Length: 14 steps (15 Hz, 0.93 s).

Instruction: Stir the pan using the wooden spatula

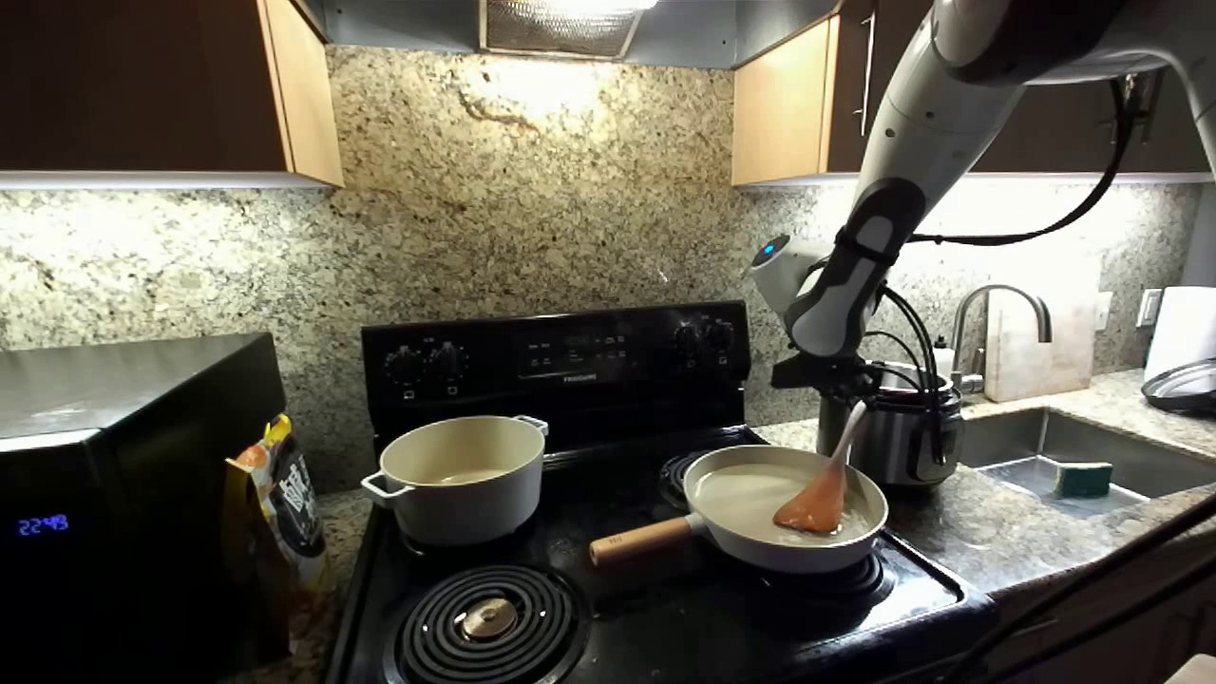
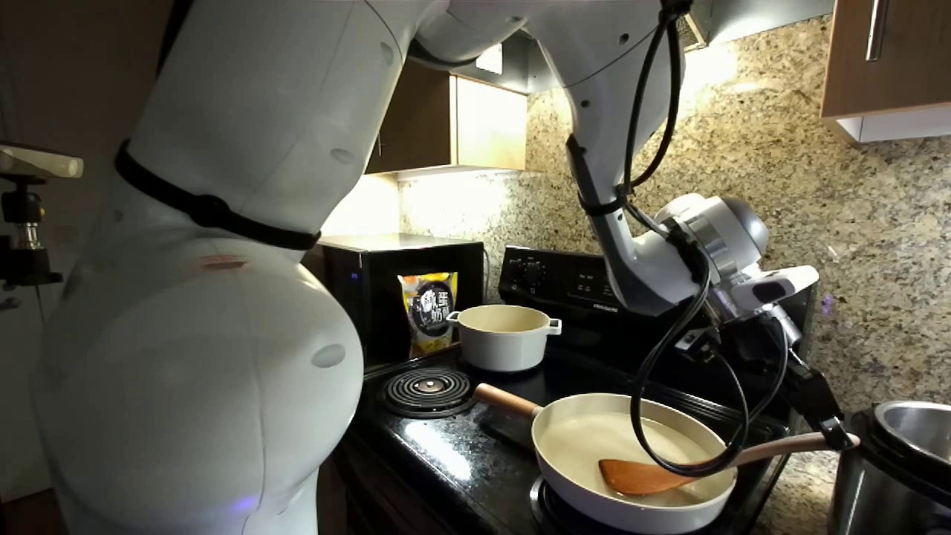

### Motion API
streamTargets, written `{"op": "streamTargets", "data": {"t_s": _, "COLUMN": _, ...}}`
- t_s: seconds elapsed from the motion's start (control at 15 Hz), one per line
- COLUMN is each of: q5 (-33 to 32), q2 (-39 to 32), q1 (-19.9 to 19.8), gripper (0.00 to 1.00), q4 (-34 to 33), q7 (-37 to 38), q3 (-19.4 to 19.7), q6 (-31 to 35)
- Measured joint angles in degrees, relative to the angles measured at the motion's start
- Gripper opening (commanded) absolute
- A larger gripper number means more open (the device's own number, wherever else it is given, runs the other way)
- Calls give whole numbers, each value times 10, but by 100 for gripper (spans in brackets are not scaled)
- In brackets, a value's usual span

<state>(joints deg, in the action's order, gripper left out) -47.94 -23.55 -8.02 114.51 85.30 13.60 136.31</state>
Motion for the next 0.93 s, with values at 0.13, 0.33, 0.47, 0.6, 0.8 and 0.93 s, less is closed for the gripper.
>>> {"op": "streamTargets", "data": {"t_s": 0.13, "q5": 10, "q2": 6, "q1": -1, "gripper": 7, "q4": -1, "q7": 0, "q3": 2, "q6": 0}}
{"op": "streamTargets", "data": {"t_s": 0.33, "q5": 10, "q2": 12, "q1": -1, "gripper": 7, "q4": -14, "q7": 0, "q3": 15, "q6": 0}}
{"op": "streamTargets", "data": {"t_s": 0.47, "q5": 10, "q2": 14, "q1": -1, "gripper": 7, "q4": -24, "q7": 0, "q3": 18, "q6": -1}}
{"op": "streamTargets", "data": {"t_s": 0.6, "q5": 10, "q2": 15, "q1": 2, "gripper": 7, "q4": -32, "q7": 0, "q3": 18, "q6": -1}}
{"op": "streamTargets", "data": {"t_s": 0.8, "q5": 8, "q2": 16, "q1": 12, "gripper": 7, "q4": -37, "q7": 0, "q3": 17, "q6": -8}}
{"op": "streamTargets", "data": {"t_s": 0.93, "q5": 7, "q2": 16, "q1": 21, "gripper": 7, "q4": -38, "q7": 0, "q3": 17, "q6": -20}}
